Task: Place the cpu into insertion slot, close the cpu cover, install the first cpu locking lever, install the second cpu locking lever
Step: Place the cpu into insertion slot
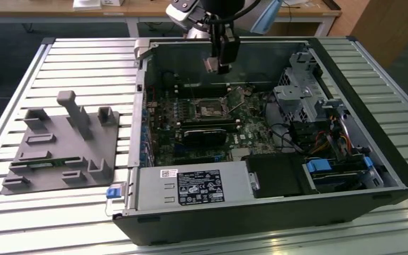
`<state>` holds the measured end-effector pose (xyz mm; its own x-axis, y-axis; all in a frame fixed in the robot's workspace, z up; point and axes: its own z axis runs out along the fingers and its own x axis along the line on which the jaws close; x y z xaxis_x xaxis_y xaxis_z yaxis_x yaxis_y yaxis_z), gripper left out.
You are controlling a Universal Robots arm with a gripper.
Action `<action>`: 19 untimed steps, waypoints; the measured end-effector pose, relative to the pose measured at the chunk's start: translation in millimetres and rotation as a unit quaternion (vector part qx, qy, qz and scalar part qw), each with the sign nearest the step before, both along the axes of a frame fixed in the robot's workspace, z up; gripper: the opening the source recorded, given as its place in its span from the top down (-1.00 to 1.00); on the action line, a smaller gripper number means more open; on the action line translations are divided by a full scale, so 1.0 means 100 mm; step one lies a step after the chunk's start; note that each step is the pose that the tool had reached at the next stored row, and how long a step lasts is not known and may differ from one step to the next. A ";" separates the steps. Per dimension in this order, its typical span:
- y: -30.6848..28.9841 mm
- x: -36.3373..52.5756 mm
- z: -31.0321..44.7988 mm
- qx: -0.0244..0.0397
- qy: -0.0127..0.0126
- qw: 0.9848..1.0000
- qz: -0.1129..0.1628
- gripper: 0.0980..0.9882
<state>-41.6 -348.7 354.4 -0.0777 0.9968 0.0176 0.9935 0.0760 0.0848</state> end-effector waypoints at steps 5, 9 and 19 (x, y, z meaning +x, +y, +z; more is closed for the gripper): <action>0.000 -0.002 -0.012 0.000 0.000 0.999 -0.033 0.01; 0.000 -0.005 -0.025 0.000 0.000 0.998 -0.060 0.01; 0.002 -0.012 -0.083 -0.001 0.000 0.996 -0.092 0.01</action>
<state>-42.8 -348.5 346.2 0.1053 0.9943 0.0165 0.9907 -0.1064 0.0850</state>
